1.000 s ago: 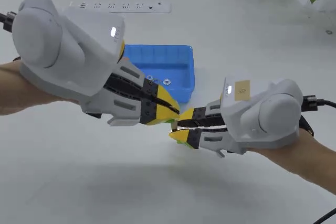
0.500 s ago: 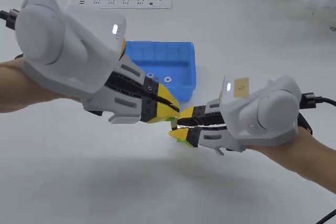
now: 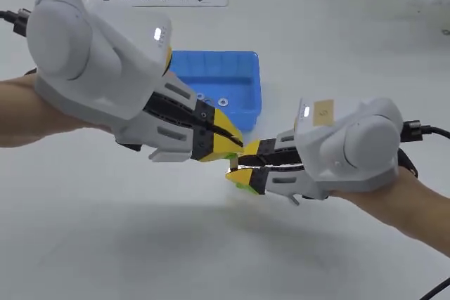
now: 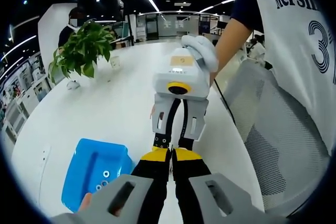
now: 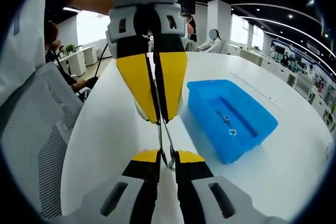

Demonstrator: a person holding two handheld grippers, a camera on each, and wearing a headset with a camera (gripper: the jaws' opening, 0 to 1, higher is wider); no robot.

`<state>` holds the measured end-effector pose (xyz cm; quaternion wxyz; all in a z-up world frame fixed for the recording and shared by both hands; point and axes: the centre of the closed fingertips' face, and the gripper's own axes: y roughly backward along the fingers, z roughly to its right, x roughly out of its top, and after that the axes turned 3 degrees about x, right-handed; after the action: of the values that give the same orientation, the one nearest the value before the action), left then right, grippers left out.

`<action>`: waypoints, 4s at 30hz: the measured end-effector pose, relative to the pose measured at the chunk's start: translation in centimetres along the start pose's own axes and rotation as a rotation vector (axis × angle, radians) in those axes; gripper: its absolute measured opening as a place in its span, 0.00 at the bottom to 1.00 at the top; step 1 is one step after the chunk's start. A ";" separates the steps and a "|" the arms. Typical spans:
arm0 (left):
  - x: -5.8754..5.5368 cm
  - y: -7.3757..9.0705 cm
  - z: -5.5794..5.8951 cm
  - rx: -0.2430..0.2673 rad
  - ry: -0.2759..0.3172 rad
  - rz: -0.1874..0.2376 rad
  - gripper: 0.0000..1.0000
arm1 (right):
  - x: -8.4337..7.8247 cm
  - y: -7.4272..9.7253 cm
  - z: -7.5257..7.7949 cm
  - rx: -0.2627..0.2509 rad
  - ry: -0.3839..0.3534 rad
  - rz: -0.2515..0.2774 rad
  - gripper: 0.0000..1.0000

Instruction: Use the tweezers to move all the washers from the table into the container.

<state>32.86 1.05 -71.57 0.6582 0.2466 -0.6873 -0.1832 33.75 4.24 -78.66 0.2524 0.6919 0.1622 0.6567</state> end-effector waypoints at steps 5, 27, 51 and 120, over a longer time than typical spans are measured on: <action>-0.1 0.2 -0.1 0.003 0.010 -0.001 0.06 | 0.1 -0.1 0.0 0.001 -0.006 -0.001 0.12; -0.1 0.1 0.0 0.000 0.034 0.000 0.06 | 0.5 -0.4 -0.3 -0.007 0.036 -0.010 0.11; 2.6 4.1 0.3 0.040 0.002 -0.007 0.06 | 5.0 0.8 -0.6 -0.023 0.101 0.021 0.10; -1.5 2.3 -11.3 0.094 0.090 -0.027 0.06 | 4.1 -3.9 10.4 -0.053 0.062 -0.033 0.11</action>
<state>43.93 4.57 -70.72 0.6735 0.2945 -0.6616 -0.1481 44.78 8.30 -77.60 0.2763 0.6616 0.1639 0.6776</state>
